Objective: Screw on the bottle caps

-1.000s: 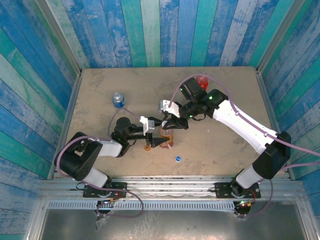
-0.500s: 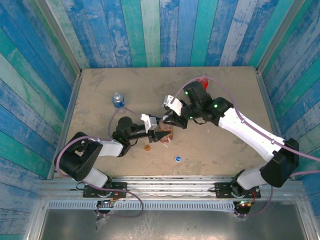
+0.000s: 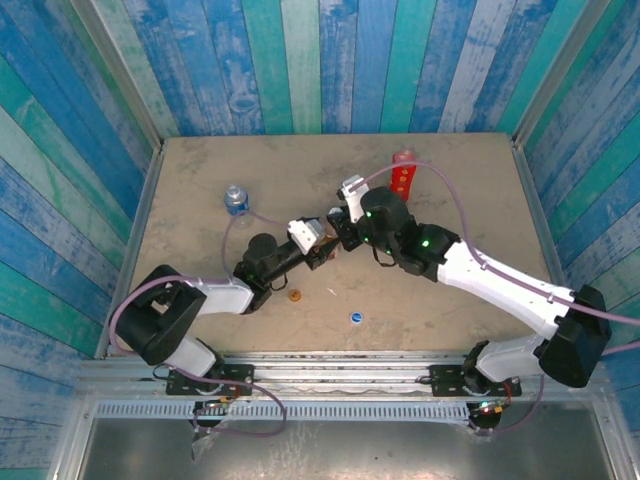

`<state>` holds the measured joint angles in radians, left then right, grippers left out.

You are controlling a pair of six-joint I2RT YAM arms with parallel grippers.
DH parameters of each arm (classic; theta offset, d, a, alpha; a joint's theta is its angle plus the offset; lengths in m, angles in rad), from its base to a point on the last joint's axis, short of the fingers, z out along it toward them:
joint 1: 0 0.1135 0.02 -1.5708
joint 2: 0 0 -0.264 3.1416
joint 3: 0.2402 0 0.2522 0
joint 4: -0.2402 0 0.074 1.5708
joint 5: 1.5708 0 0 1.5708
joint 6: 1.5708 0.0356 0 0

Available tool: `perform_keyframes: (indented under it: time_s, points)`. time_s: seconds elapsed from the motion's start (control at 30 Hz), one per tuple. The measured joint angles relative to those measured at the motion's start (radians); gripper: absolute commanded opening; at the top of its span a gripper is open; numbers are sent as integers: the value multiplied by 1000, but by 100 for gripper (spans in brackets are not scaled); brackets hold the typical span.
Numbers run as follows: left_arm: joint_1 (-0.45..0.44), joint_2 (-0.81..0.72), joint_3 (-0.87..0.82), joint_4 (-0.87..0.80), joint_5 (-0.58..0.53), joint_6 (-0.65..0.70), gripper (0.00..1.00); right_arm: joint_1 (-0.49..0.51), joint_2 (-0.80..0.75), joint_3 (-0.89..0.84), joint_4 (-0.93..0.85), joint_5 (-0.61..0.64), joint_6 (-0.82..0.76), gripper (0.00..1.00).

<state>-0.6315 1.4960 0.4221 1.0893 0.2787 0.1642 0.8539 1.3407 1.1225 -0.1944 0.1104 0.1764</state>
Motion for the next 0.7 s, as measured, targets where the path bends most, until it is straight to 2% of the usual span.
perform_keyframes:
  time_s: [0.07, 0.17, 0.37, 0.53, 0.7]
  points:
    - [53, -6, -24, 6, 38, -8, 48, -34, -27, -1, -2, -99, -69, 62]
    - [131, -13, -59, -17, 190, -8, 48, -102, -86, -8, -6, -287, -182, 66]
    - [146, -75, -57, -138, 484, 40, 48, -164, -182, -40, -61, -567, -398, 71]
    - [146, -84, -20, -194, 650, 64, 48, -164, -176, -40, -143, -711, -549, 69]
    - [146, -84, -13, -209, 735, 71, 48, -164, -125, -23, -198, -784, -640, 58]
